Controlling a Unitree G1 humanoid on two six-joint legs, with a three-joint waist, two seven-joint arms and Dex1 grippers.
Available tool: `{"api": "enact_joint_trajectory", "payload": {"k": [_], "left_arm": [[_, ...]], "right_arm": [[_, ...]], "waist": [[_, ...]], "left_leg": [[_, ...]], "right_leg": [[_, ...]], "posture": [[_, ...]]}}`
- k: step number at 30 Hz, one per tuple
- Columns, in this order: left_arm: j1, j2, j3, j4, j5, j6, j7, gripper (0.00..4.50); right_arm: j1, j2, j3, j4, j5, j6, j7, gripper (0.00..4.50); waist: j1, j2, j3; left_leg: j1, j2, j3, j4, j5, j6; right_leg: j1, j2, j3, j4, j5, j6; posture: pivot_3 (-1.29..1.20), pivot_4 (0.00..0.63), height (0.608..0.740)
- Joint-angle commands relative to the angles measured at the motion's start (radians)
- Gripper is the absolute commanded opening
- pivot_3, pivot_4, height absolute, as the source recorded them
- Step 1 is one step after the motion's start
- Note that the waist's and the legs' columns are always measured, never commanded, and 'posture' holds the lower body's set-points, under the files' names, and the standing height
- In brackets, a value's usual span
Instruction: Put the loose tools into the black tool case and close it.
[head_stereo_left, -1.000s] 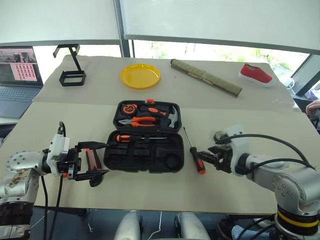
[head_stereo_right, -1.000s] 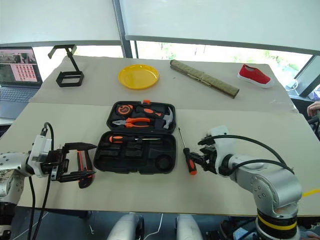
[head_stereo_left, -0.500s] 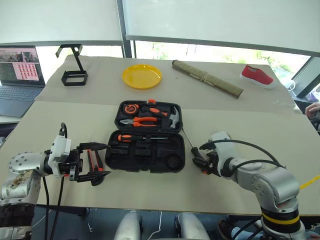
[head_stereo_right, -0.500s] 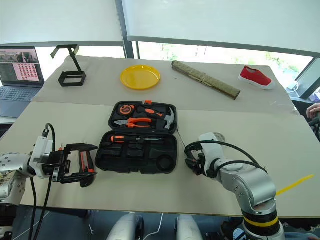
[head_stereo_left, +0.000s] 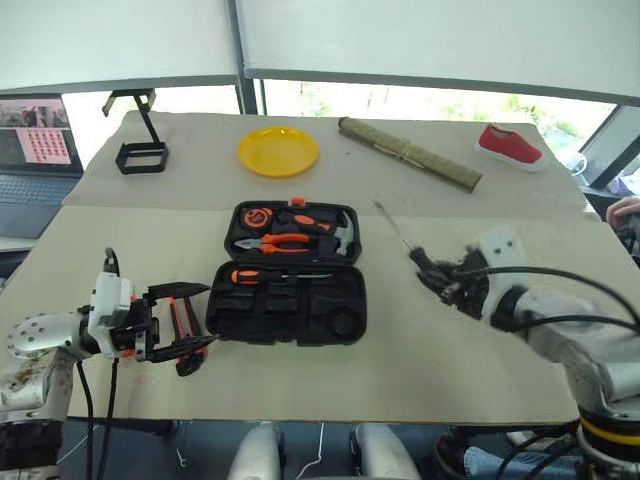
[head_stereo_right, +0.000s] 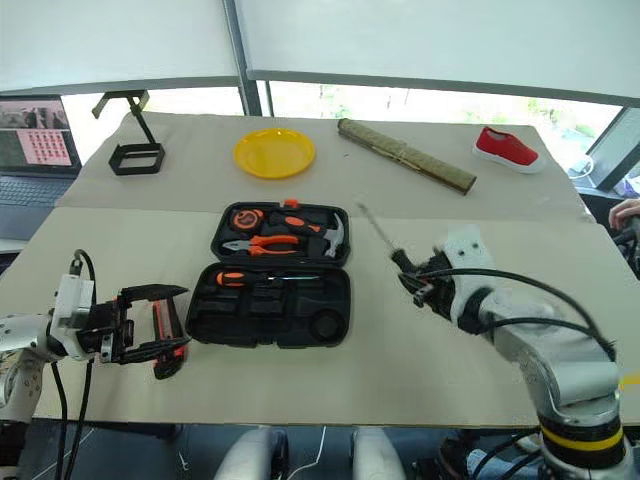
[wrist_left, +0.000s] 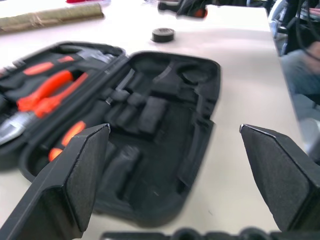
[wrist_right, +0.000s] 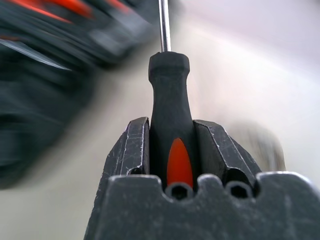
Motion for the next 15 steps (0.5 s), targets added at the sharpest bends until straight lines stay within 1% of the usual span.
{"api": "enact_joint_trajectory", "payload": {"k": [1,4,5,8,11,15], "left_arm": [[0.091,-0.025,0.074,-0.067,-0.027,-0.01,0.053,4.5],[0.16,-0.032,0.11,-0.107,-0.041,0.017,0.085,4.5],[0.18,-0.037,0.119,-0.12,-0.042,0.018,0.097,4.5],[0.238,-0.054,0.143,-0.153,-0.045,0.01,0.124,4.5],[0.26,-0.06,0.151,-0.172,-0.047,0.01,0.136,4.5],[0.267,-0.06,0.147,-0.184,-0.049,0.011,0.145,4.5]], "right_arm": [[-0.167,0.031,0.232,0.149,-0.092,-0.22,0.187,1.02],[-0.278,0.076,0.367,0.279,-0.17,-0.256,0.234,1.02],[-0.31,0.089,0.41,0.316,-0.197,-0.261,0.248,1.02],[-0.402,0.142,0.514,0.419,-0.279,-0.193,0.233,1.02],[-0.441,0.149,0.571,0.468,-0.337,-0.187,0.253,1.02],[-0.466,0.158,0.61,0.513,-0.387,-0.209,0.281,1.02]], "waist": [[-0.012,0.0,0.0],[-0.011,-0.003,0.002],[-0.003,-0.004,0.002],[0.01,-0.003,0.003],[0.021,-0.003,0.003],[0.031,-0.003,0.003]], "left_leg": [[0.0,0.001,0.0,0.0,0.0,0.0],[-0.001,0.003,0.0,0.0,0.0,0.001],[-0.002,0.004,0.0,0.0,0.0,0.001],[-0.002,0.005,0.001,0.0,0.0,0.001],[-0.002,0.004,0.001,0.0,0.0,0.0],[-0.002,0.003,0.002,0.0,0.0,0.0]], "right_leg": [[0.0,0.001,0.001,0.0,0.0,-0.001],[-0.001,0.003,0.001,0.0,0.001,-0.002],[-0.001,0.003,0.001,0.0,0.001,-0.002],[-0.002,0.002,0.001,0.0,0.001,-0.002],[-0.002,0.001,0.001,0.001,0.001,-0.002],[-0.002,-0.001,0.0,0.001,0.001,-0.002]], "posture": [[0.0,0.15,0.74],[0.0,0.15,0.74],[0.0,0.15,0.74],[0.0,0.15,0.74],[0.0,0.15,0.74],[0.0,0.15,0.74]]}}
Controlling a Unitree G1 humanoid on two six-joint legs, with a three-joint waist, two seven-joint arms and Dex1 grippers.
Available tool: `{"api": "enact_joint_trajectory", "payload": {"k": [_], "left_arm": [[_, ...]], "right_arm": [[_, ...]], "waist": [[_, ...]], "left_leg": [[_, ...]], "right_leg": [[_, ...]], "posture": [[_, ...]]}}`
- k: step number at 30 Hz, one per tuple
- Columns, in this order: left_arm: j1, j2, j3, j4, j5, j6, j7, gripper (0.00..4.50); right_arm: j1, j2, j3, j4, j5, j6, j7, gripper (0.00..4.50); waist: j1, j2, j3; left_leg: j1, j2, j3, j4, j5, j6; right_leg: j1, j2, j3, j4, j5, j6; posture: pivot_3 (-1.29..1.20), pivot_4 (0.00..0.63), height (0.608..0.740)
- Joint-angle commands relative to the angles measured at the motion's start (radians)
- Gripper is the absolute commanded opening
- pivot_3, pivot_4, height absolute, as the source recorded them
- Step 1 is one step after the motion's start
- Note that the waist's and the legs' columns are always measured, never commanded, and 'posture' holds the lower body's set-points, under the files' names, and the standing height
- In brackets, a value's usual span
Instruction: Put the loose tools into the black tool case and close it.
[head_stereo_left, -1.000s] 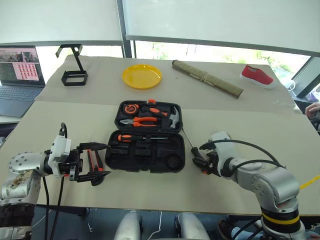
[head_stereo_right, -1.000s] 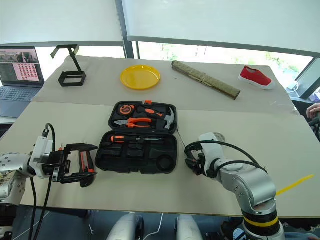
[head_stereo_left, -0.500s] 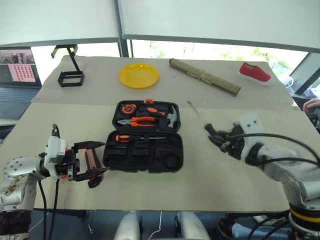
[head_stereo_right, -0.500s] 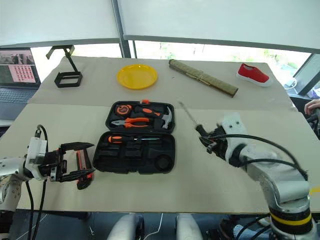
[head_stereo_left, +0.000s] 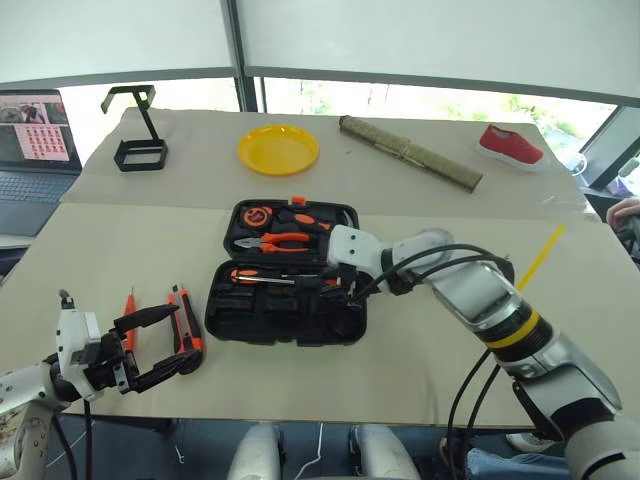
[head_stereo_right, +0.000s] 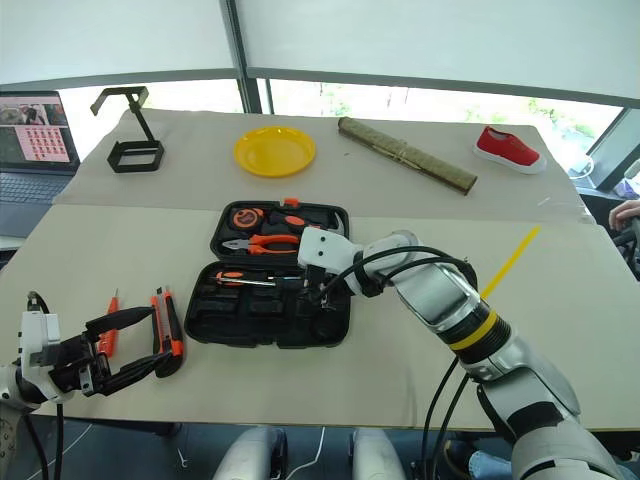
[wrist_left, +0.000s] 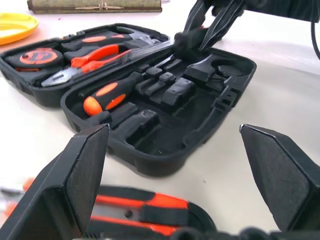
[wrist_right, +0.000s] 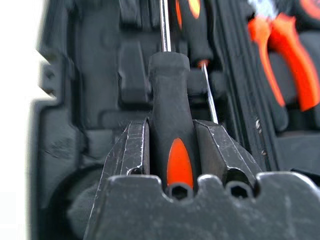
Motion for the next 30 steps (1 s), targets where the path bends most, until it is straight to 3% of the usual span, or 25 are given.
{"api": "enact_joint_trajectory", "payload": {"k": [1,18,20,22,30], "left_arm": [[0.002,0.003,0.025,-0.034,-0.014,-0.01,0.008,4.5],[-0.019,0.011,0.006,-0.024,-0.003,-0.015,-0.004,4.5],[-0.024,0.011,0.005,-0.017,0.0,-0.016,-0.005,4.5],[-0.028,0.01,0.003,-0.011,0.003,-0.018,-0.006,4.5],[-0.046,0.011,0.0,0.024,0.012,-0.028,-0.017,4.5]], "right_arm": [[-0.04,0.005,0.017,0.025,-0.055,-0.037,0.029,1.02],[-0.049,0.053,0.017,0.138,-0.125,-0.053,0.129,1.02],[-0.062,0.072,-0.016,0.133,-0.1,-0.047,0.135,2.03],[-0.081,0.084,-0.059,0.113,-0.061,-0.019,0.155,2.61],[-0.105,0.064,-0.161,0.055,0.032,0.045,0.206,2.61]], "waist": [[-0.001,0.0,0.0],[-0.002,0.0,0.0],[-0.002,0.0,0.0],[-0.002,0.0,0.0],[-0.003,0.0,0.0]], "left_leg": [[0.0,0.0,0.0,0.0,0.0,0.0],[0.001,-0.001,0.007,0.0,0.0,0.0],[0.001,-0.001,0.007,0.0,0.0,0.0],[0.001,-0.001,0.007,0.0,0.0,0.0],[0.0,-0.001,0.007,0.0,0.0,0.0]], "right_leg": [[0.0,0.0,0.0,0.0,0.0,0.0],[0.0,0.001,0.0,0.0,0.0,0.0],[0.0,0.001,0.0,0.0,0.0,0.0],[0.0,0.001,0.0,0.0,0.0,0.0],[-0.001,0.001,0.0,0.0,0.0,-0.001]], "posture": [[0.0,0.15,0.74],[0.0,0.15,0.74],[0.0,0.15,0.74],[0.0,0.15,0.74],[0.0,0.15,0.74]]}}
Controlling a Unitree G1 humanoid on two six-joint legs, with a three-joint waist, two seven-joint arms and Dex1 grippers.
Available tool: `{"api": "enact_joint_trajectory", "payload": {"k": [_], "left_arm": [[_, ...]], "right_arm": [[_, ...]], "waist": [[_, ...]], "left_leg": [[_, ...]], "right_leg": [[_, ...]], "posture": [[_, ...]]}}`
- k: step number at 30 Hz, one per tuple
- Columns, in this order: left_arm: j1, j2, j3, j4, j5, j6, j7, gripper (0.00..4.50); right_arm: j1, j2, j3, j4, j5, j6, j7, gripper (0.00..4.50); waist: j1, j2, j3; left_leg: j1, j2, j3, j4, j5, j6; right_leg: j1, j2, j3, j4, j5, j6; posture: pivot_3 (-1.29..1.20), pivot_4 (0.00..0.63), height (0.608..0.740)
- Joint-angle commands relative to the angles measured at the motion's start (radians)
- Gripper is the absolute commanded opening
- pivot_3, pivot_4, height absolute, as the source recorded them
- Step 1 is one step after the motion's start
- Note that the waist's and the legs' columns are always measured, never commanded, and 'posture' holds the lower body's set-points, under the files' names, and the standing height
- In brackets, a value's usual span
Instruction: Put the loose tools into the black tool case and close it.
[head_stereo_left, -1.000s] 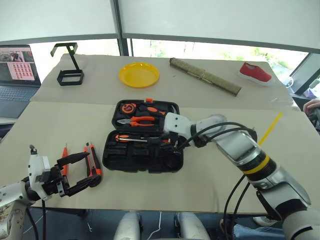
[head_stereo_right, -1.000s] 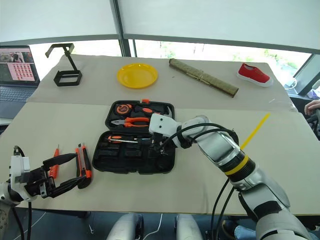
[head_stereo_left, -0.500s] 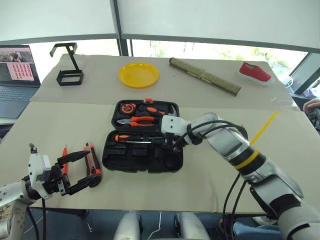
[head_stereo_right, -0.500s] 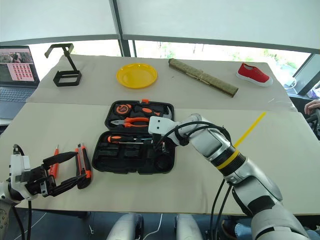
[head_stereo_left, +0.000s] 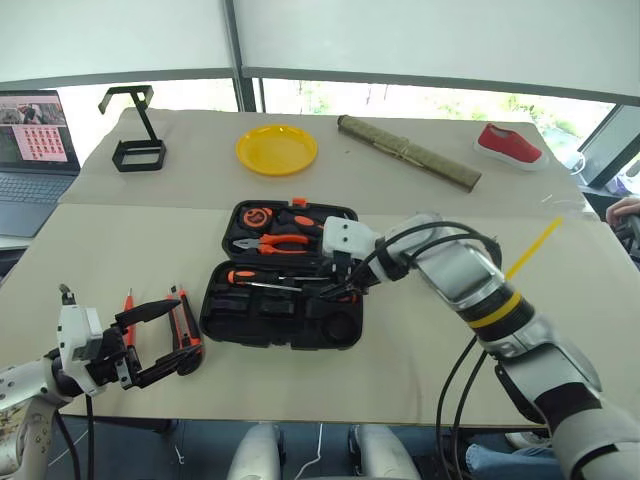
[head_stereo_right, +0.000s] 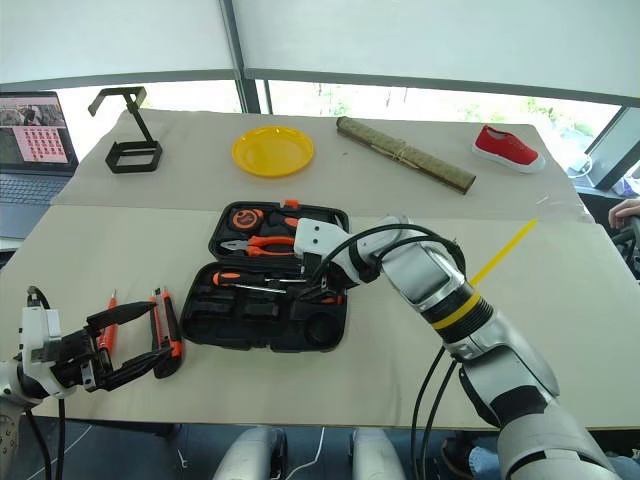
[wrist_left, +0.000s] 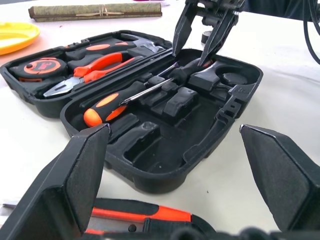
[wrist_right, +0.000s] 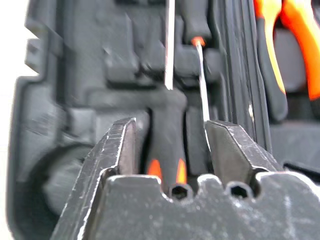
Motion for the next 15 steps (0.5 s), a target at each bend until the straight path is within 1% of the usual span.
{"api": "enact_joint_trajectory", "payload": {"k": [1,3,7,9,15], "left_arm": [[-0.021,0.01,0.003,0.017,0.007,-0.025,-0.007,4.5],[-0.033,0.009,-0.002,0.029,0.011,-0.027,-0.011,4.5],[-0.05,0.007,-0.012,0.038,0.016,-0.027,-0.022,4.5],[-0.056,0.01,-0.013,0.045,0.016,-0.027,-0.026,4.5],[-0.059,0.024,-0.005,0.048,0.016,-0.022,-0.038,4.5]], "right_arm": [[-0.009,0.014,-0.09,-0.03,0.05,-0.007,-0.012,2.37],[0.026,0.042,-0.101,-0.008,0.052,-0.047,-0.045,1.89],[0.094,0.11,-0.103,0.057,0.017,-0.142,-0.138,0.53],[0.107,0.129,-0.096,0.084,-0.001,-0.155,-0.166,0.05],[0.144,0.153,-0.064,0.143,-0.047,-0.189,-0.208,0.05]], "waist": [[0.001,0.0,0.0],[0.001,0.0,0.0],[0.001,-0.001,0.0],[0.001,0.0,0.0],[-0.001,0.0,0.0]], "left_leg": [[0.0,0.0,0.0,0.0,0.0,0.0],[0.0,0.0,0.0,0.0,0.0,0.0],[0.0,0.0,0.001,0.0,0.0,0.0],[0.0,0.0,0.001,0.0,0.0,0.0],[0.0,0.0,0.001,0.0,0.0,0.0]], "right_leg": [[0.0,0.0,0.0,0.0,0.0,0.0],[0.0,0.0,0.0,0.0,0.0,0.0],[0.0,0.0,0.0,0.0,0.0,0.0],[0.0,0.0,0.0,0.0,0.0,0.0],[-0.001,0.0,0.0,0.001,0.0,0.0]], "posture": [[0.0,0.15,0.74],[0.0,0.15,0.74],[0.0,0.15,0.74],[0.0,0.15,0.74],[0.0,0.15,0.74]]}}
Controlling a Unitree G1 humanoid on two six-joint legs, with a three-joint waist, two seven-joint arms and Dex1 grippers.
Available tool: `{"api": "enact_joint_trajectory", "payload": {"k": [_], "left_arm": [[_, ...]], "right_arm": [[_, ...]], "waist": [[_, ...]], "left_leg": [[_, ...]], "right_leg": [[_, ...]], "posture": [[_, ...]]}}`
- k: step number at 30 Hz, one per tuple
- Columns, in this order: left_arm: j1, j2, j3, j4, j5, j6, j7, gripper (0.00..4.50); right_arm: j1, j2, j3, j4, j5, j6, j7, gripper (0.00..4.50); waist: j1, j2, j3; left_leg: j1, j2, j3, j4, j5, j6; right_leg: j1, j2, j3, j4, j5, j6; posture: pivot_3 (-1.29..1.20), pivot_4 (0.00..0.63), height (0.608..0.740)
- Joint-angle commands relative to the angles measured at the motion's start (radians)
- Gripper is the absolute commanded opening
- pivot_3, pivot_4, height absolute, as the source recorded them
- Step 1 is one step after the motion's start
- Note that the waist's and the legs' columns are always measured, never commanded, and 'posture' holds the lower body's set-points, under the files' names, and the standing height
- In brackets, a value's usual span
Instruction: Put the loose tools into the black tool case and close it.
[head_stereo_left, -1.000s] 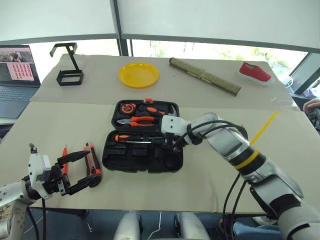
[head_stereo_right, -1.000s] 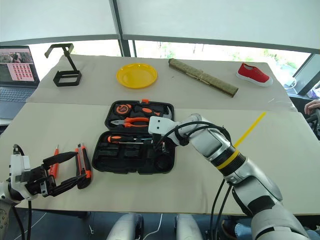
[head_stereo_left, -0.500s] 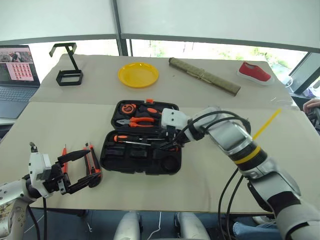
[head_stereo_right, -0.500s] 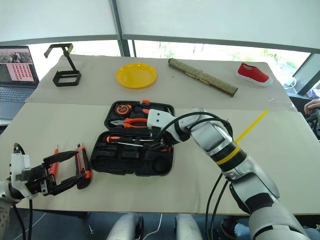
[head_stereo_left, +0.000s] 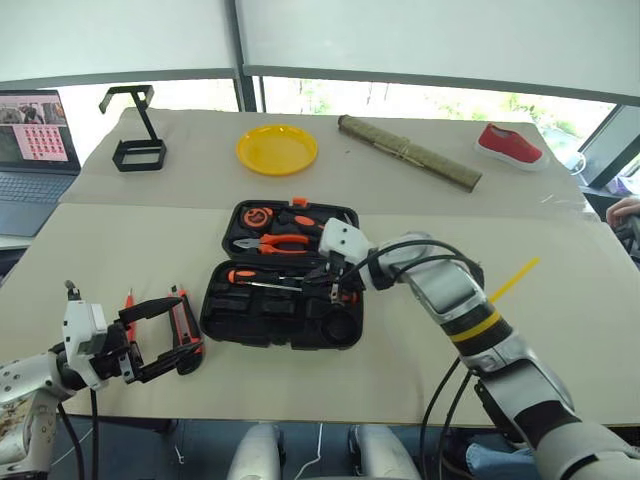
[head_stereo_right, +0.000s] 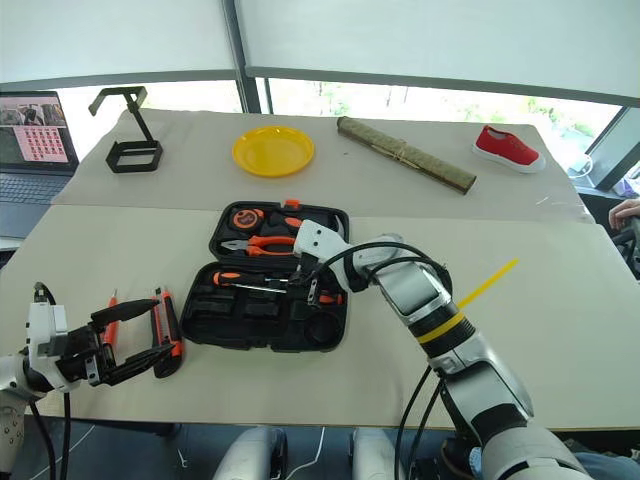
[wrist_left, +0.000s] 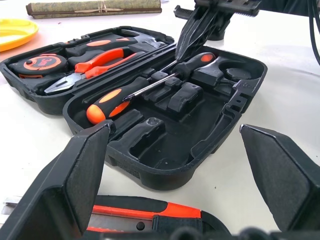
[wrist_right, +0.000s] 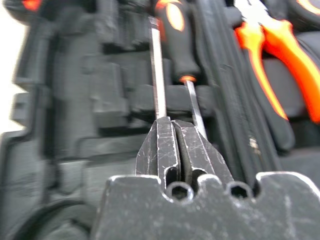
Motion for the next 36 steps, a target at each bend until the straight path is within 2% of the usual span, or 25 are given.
{"api": "enact_joint_trajectory", "payload": {"k": [1,12,19,22,36], "left_arm": [[-0.004,0.021,0.015,-0.011,-0.012,-0.007,-0.01,4.5],[-0.004,0.036,0.022,-0.013,-0.012,-0.005,-0.011,4.5],[0.001,0.038,0.019,-0.023,-0.013,-0.002,-0.006,4.5],[0.001,0.037,0.017,-0.024,-0.013,-0.002,-0.006,4.5],[0.005,0.04,0.012,-0.035,-0.011,0.002,0.0,4.5]], "right_arm": [[0.013,0.003,0.012,0.021,-0.028,-0.044,-0.01,0.05],[0.043,0.049,0.058,0.029,-0.095,-0.147,-0.024,0.05],[0.049,0.085,-0.066,0.031,-0.027,-0.394,-0.038,0.05],[0.062,0.091,-0.099,0.022,0.02,-0.423,-0.011,0.05],[0.131,0.096,-0.032,0.161,-0.064,-0.5,0.002,0.05]], "waist": [[-0.001,0.0,0.0],[-0.006,0.0,0.0],[-0.024,0.0,0.0],[-0.024,0.0,0.0],[-0.022,0.0,0.0]], "left_leg": [[0.0,0.0,0.0,0.0,0.0,0.0],[0.001,0.001,0.0,0.0,0.0,0.0],[0.0,0.005,0.0,0.0,-0.001,-0.001],[0.0,0.007,0.0,0.0,-0.001,-0.001],[0.001,0.008,0.002,0.0,-0.001,-0.001]], "right_leg": [[0.0,0.0,0.0,0.0,0.0,0.0],[0.001,0.001,0.0,0.0,0.0,0.0],[0.0,0.005,0.001,-0.001,0.001,-0.002],[-0.001,0.007,0.001,-0.001,0.002,-0.003],[-0.001,0.007,0.001,-0.001,0.002,-0.003]], "posture": [[0.0,0.15,0.74],[0.0,0.15,0.74],[0.0,0.15,0.74],[0.0,0.15,0.74],[0.0,0.15,0.74]]}}
